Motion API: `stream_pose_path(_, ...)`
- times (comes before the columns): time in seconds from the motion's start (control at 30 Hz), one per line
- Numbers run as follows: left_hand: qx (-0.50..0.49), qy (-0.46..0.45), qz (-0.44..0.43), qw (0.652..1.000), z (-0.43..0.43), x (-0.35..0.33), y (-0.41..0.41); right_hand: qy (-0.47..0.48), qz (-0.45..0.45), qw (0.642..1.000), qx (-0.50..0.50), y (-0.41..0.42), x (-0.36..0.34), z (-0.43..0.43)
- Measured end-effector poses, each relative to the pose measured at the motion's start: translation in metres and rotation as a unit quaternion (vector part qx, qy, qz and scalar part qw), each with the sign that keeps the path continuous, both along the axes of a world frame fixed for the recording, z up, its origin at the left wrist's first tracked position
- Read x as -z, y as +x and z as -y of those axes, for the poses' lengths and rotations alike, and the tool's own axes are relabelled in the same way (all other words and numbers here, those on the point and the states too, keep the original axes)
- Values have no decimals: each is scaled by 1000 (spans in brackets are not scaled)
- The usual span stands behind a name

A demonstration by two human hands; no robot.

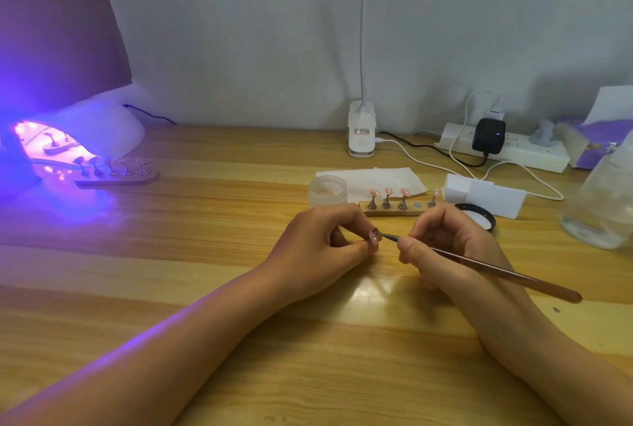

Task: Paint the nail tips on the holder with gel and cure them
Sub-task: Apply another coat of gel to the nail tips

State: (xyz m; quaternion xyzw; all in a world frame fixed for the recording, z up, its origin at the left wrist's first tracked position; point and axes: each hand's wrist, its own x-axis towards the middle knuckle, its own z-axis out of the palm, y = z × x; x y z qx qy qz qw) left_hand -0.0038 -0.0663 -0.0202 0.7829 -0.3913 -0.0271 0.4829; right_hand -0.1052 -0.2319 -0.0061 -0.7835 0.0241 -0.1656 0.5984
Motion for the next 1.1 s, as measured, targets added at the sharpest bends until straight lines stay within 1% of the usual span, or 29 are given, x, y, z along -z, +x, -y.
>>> stream_pose_path(0.1, -1, -2, -8, 1000, 0, -1, 0, -11, -6, 1000, 0, 1, 1, 1)
stream_pose_path(0.4, 1, -4, -4, 1000, 0, -1, -2, 2, -24, 1000, -15, -2, -1, 0)
stream_pose_path(0.67, 6, 3, 8, 1000, 0, -3, -2, 87, 11, 996, 12, -4, -3, 0)
stream_pose_path(0.8, 1, 7, 10, 1000, 0, -1, -1, 80, 14, 997, 8, -3, -4, -3)
stream_pose_path(1.0, -2, 6, -1, 1000, 0, 1, 0, 26, -5, 1000, 13, -3, -2, -3)
stream_pose_path(1.1, -7, 8, 0, 1000, 1, 0, -1, 16, -11, 1000, 19, -2, -1, -2)
